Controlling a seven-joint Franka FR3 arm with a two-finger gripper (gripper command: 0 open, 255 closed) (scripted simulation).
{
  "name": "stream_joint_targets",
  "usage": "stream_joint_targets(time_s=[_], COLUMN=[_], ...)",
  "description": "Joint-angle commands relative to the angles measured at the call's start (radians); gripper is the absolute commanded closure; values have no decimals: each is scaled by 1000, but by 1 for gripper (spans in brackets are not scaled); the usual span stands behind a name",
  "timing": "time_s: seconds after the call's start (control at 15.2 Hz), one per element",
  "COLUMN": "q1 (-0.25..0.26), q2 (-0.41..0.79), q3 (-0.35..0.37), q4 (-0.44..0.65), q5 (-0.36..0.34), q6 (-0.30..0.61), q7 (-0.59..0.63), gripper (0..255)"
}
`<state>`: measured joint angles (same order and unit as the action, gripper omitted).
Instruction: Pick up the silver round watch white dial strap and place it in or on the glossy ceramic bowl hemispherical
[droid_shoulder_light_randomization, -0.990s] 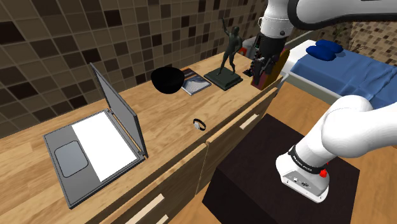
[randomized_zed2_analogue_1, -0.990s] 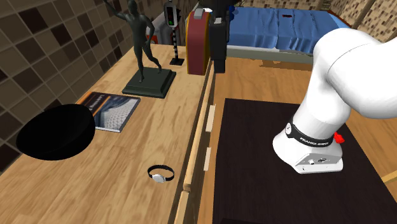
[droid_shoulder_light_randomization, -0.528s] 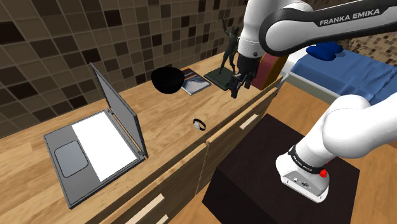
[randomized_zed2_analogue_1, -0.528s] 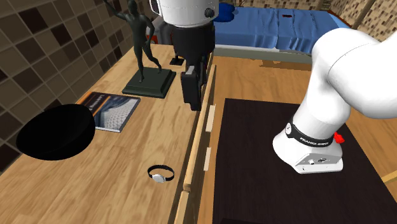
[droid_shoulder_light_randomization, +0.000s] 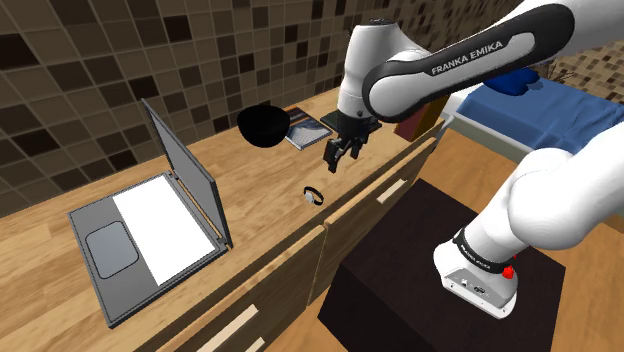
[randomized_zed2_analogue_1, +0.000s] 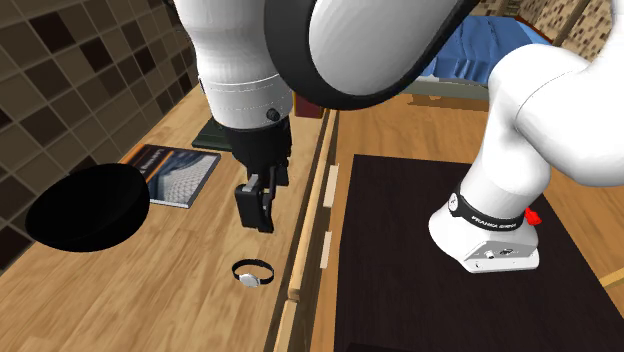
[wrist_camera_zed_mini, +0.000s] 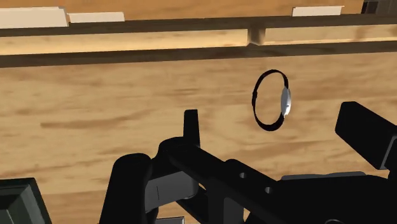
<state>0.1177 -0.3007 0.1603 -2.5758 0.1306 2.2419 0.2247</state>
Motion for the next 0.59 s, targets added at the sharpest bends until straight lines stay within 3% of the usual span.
stream_joint_targets(time_s=[0.0,0.4,0.53], q1=[12,37,39], q2=[70,294,318], q3=[15,50,51], q4=[12,102,97], q5=[17,41,39], q6=[73,249,278], q7=[15,51,53], gripper=[0,0,0])
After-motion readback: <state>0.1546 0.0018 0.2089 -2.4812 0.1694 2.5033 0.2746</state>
